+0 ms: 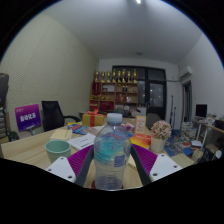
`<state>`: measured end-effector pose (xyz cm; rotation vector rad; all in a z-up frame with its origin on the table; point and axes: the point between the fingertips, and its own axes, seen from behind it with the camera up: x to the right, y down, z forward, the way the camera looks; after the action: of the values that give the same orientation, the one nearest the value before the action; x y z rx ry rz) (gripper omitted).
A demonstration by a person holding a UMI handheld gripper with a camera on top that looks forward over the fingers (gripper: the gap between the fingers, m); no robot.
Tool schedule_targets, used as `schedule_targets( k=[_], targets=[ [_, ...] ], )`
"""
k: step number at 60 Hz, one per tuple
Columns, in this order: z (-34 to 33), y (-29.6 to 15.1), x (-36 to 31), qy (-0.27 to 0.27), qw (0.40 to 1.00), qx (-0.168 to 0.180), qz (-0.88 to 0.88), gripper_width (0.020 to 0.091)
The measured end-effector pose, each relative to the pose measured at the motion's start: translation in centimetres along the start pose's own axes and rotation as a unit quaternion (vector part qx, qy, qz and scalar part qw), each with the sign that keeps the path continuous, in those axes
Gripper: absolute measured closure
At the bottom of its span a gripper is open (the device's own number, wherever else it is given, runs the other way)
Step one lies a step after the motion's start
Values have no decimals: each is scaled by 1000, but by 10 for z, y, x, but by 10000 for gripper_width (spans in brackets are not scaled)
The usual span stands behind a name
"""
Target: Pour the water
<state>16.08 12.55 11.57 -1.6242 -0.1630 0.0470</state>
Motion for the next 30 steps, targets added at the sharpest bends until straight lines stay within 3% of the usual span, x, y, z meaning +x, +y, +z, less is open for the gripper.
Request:
schedule_targets(
  k=[8,30],
  targets=[
    [-36,-10,-10,-21,1000,8,-19,254],
    [-191,-39,-7,-3,1000,15,-3,262]
  ],
)
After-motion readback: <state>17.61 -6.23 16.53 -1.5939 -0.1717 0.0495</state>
